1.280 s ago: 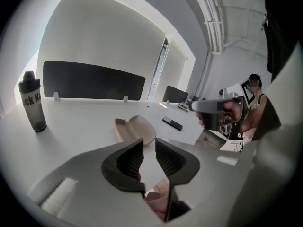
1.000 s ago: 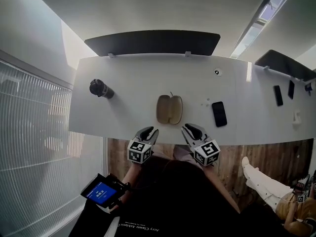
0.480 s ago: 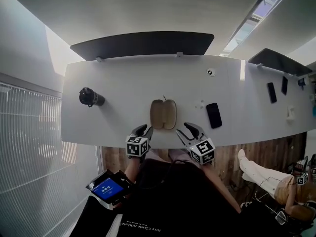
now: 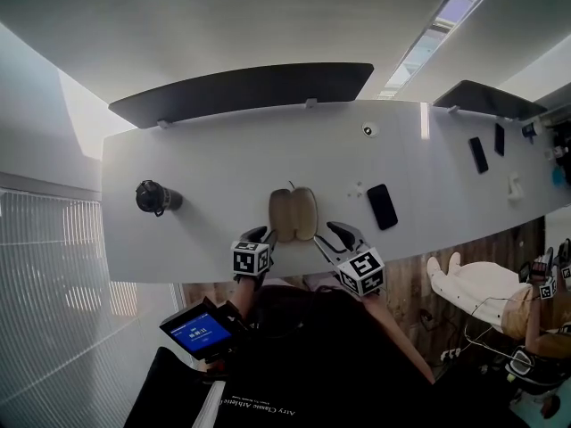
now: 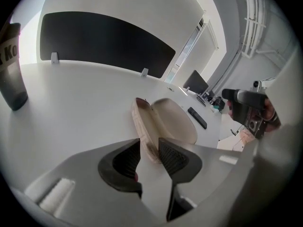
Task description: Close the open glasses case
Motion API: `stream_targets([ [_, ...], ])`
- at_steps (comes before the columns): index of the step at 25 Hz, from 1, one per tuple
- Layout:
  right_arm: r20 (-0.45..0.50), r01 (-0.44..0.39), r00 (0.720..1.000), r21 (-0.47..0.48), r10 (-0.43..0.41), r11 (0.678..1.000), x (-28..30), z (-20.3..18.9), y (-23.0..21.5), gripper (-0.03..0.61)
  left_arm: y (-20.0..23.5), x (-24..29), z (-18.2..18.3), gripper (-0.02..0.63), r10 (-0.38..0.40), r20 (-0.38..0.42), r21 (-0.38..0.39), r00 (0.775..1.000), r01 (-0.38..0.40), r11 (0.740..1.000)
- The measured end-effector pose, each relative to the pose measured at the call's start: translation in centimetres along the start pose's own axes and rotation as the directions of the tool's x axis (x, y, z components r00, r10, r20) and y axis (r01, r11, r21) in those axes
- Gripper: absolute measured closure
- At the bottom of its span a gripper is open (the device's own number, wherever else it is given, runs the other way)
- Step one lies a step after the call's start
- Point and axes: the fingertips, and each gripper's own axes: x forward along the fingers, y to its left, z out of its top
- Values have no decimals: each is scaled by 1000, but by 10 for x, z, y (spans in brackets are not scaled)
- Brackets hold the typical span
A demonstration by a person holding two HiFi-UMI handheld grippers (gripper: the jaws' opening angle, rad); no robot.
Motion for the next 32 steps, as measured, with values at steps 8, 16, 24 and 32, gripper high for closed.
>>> stream_targets([
  [8,-24,58,998,39,-57,998,23,-5,-13,402,20,4,-8,486,-44,-30,-38,999,43,998],
  [16,-128,32,992,91,-20,995,44,-40,-53,402,15,11,-14,488,-58,-65,-74,996,53,996],
  [24,-163,-32,985,112,50,993,79,-38,-60,402,11,16,-14,502,-69,-113,-24,991,66,998],
  [32,-199,-92,974,107,112,990,95,-44,-45,403,15,19,-10,517,-75,-94,-29,993,72,997],
])
